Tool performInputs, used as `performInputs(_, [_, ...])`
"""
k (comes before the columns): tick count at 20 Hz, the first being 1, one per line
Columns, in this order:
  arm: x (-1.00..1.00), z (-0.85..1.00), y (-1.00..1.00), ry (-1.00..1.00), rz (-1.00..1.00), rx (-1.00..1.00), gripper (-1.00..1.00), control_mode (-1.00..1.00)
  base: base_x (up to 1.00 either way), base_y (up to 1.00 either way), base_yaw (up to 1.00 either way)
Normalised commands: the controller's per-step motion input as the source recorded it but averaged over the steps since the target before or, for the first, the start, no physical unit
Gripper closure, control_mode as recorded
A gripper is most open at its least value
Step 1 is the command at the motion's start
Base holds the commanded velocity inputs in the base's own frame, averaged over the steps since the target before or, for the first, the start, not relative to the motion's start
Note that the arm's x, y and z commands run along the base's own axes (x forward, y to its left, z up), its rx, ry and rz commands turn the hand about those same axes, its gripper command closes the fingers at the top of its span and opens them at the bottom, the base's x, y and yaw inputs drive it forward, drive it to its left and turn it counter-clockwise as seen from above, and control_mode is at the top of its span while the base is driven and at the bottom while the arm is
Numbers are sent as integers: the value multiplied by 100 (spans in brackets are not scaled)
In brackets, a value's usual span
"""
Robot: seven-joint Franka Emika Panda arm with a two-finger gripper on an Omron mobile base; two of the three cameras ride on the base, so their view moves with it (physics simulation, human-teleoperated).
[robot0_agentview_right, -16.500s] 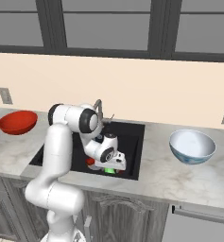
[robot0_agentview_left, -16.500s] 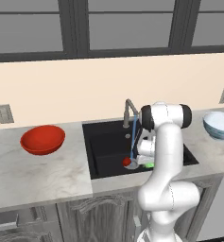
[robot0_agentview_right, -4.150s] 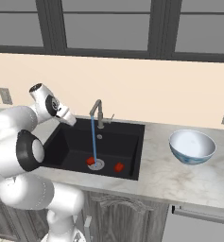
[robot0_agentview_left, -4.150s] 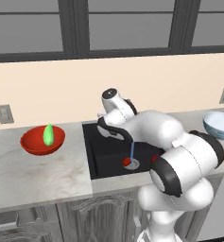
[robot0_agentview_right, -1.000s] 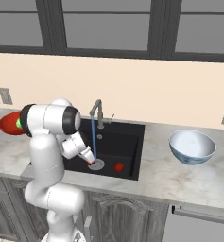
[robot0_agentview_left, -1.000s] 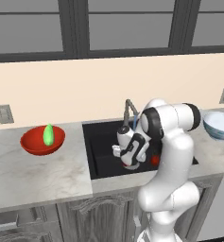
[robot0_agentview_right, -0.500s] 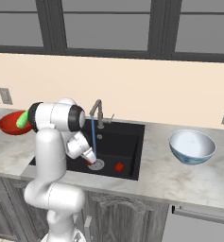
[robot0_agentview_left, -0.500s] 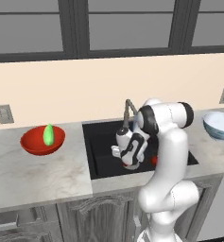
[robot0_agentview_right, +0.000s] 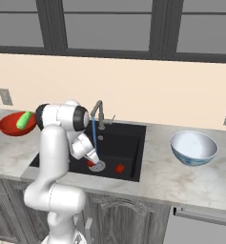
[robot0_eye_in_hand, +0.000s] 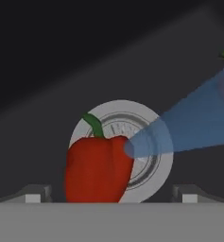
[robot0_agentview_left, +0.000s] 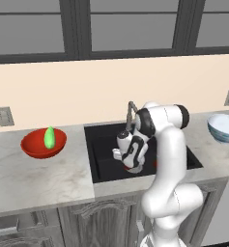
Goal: Pick the bell peppers from the sink and place them in one bowl. Place the corn in the other bowl. Then turn off the sink faucet.
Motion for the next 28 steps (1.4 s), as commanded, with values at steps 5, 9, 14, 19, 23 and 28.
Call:
performInputs(5, [28,-26,0,0,0,0,-100,-100,0,0,0])
performInputs(9, [0,-30,-11,0,0,0,-100,-100,0,0,0])
performInputs(14, [0,-33,-12,0,-1,0,-100,-100,0,0,0])
performInputs(19, [2,-37,-2,0,0,0,-100,-100,0,0,0])
performInputs(23, [0,-36,-5,0,0,1,100,-100,0,0,0])
performInputs(28, [0,-27,-41,0,-3,8,100,-100,0,0,0])
